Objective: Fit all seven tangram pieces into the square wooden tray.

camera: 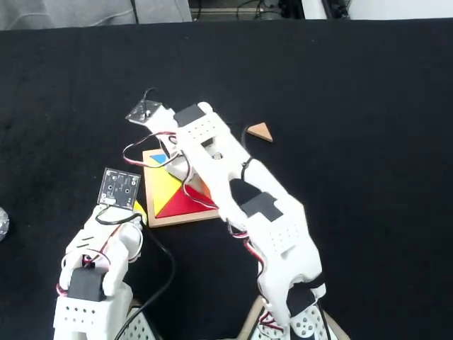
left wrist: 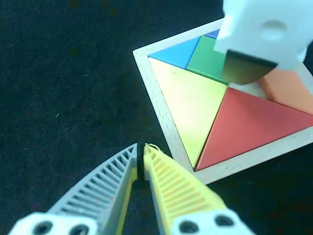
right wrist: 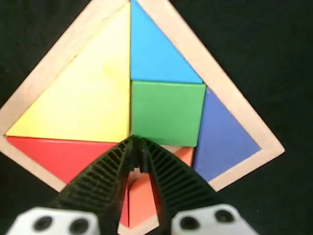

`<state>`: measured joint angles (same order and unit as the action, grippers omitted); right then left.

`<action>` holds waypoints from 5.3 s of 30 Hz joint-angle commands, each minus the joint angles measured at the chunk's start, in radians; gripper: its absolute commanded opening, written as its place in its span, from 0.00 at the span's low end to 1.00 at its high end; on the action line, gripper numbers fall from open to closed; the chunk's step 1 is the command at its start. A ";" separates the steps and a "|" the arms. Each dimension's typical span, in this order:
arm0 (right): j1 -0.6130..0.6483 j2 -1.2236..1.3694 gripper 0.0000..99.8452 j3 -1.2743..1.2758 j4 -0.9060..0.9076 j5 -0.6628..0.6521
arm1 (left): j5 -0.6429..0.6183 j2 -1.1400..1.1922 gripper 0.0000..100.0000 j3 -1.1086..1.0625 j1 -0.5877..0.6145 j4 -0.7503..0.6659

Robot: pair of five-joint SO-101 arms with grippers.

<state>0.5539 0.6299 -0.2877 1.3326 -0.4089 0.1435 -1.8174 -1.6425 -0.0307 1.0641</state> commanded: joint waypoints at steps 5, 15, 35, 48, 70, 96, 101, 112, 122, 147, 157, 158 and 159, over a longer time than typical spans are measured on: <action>-0.044 -0.035 0.01 0.002 0.014 0.008 | 0.000 -0.006 0.03 0.010 -0.002 -0.012; -0.057 -0.035 0.01 0.004 0.025 -0.002 | 0.000 -0.006 0.03 0.010 -0.002 -0.014; -0.098 -0.062 0.01 0.027 -0.023 -0.040 | 0.000 -0.006 0.03 0.010 -0.008 -0.014; -0.219 -0.429 0.01 -0.047 0.192 -0.040 | 0.000 -0.006 0.03 0.008 -0.010 -0.014; -0.422 0.229 0.01 -0.440 -0.198 0.077 | 0.000 -0.006 0.03 0.008 -0.012 -0.015; -0.712 0.298 0.01 -0.522 0.433 -0.133 | 0.000 -0.006 0.03 0.008 -0.013 -0.014; -0.689 0.015 0.01 -0.311 0.400 -0.172 | 0.000 -0.006 0.03 0.008 -0.013 -0.015; -0.506 -0.119 0.01 -0.058 0.114 -0.086 | 0.000 -0.006 0.03 0.008 -0.007 -0.012; -0.554 0.122 0.01 -0.292 0.052 -0.086 | 0.000 -0.006 0.03 0.008 -0.010 -0.014; -0.427 0.403 0.01 -0.796 0.239 -0.110 | 0.000 -0.006 0.03 0.008 -0.012 -0.015; -0.348 0.410 0.01 -0.754 0.436 -0.249 | 0.000 -0.006 0.03 0.008 -0.007 -0.015; -0.364 0.386 0.01 -0.717 0.436 -0.252 | 0.000 -0.006 0.03 0.008 -0.005 -0.014; -0.381 0.349 0.01 -0.667 0.436 -0.253 | 0.000 -0.006 0.03 0.008 -0.005 -0.014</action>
<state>0.2071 1.0840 -1.0242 1.7285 -0.6483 0.1435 -1.8174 -1.6425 -0.0307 1.0641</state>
